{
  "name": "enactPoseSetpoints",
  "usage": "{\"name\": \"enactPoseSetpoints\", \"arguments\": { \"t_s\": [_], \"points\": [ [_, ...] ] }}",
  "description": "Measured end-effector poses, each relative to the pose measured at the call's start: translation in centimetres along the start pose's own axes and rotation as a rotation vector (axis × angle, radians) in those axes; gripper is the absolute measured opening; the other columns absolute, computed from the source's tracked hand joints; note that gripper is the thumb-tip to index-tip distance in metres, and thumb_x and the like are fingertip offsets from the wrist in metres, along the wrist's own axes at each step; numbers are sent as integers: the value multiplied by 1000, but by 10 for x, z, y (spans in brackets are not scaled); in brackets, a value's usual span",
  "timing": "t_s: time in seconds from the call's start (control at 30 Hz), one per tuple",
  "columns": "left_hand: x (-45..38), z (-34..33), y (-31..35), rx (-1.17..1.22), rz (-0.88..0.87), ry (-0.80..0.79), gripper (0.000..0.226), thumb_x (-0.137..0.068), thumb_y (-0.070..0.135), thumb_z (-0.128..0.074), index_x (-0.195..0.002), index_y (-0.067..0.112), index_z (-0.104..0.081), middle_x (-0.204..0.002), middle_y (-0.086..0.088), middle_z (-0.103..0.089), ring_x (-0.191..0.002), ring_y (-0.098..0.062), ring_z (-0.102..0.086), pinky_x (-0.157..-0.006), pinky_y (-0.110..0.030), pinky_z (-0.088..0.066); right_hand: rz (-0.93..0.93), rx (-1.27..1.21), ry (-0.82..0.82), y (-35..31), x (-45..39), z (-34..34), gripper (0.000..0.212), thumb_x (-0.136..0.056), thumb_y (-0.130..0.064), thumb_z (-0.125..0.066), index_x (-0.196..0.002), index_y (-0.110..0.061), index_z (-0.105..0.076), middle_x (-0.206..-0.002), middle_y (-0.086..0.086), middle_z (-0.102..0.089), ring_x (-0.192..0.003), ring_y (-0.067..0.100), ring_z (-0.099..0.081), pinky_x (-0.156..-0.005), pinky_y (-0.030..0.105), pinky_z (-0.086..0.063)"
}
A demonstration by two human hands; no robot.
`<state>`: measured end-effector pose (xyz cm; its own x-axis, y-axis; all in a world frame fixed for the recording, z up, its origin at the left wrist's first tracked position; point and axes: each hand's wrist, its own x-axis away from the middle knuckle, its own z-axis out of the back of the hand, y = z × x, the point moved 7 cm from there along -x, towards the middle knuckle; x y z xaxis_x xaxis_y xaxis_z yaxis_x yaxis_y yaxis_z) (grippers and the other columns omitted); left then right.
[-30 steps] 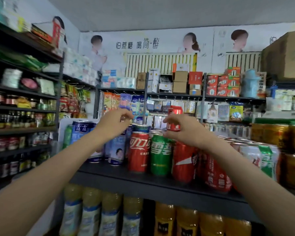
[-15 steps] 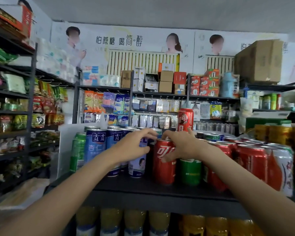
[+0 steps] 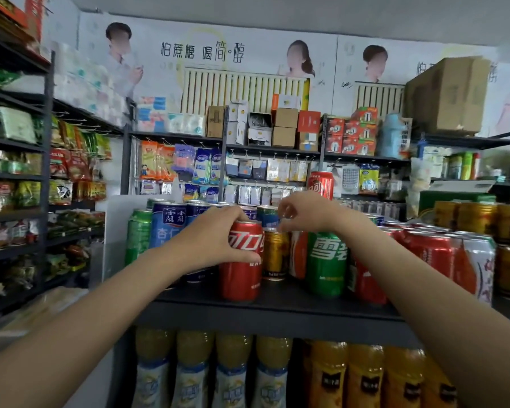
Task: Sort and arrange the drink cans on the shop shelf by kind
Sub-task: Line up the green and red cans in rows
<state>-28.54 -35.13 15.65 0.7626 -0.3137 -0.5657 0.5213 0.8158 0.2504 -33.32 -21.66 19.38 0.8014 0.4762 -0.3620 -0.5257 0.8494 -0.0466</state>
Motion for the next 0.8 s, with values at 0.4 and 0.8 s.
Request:
{"name": "enactPoseSetpoints", "arguments": {
  "t_s": [0.4,0.8],
  "points": [
    [2,8,8,-288,-95,-34,74,-68,55,-69,-130,23,-45,-127,6,-49,-119,-14,-36,-96,-26,-30,-94,221,-103,-4,-40,-43,65,-68,-41,-77,-120,-17,-48,-126,2,-53,-121,25,-46,-108,48,-25],
    [-27,-22,38,-445,-175,-48,73,-75,58,-61,-132,17,-43,-129,0,-50,-119,-17,-38,-98,-28,-31,-131,-300,577,12,42,95,48,-62,-33,-82,-92,-18,-47,-111,8,-55,-107,26,-49,-89,44,-49]
  ]
}}
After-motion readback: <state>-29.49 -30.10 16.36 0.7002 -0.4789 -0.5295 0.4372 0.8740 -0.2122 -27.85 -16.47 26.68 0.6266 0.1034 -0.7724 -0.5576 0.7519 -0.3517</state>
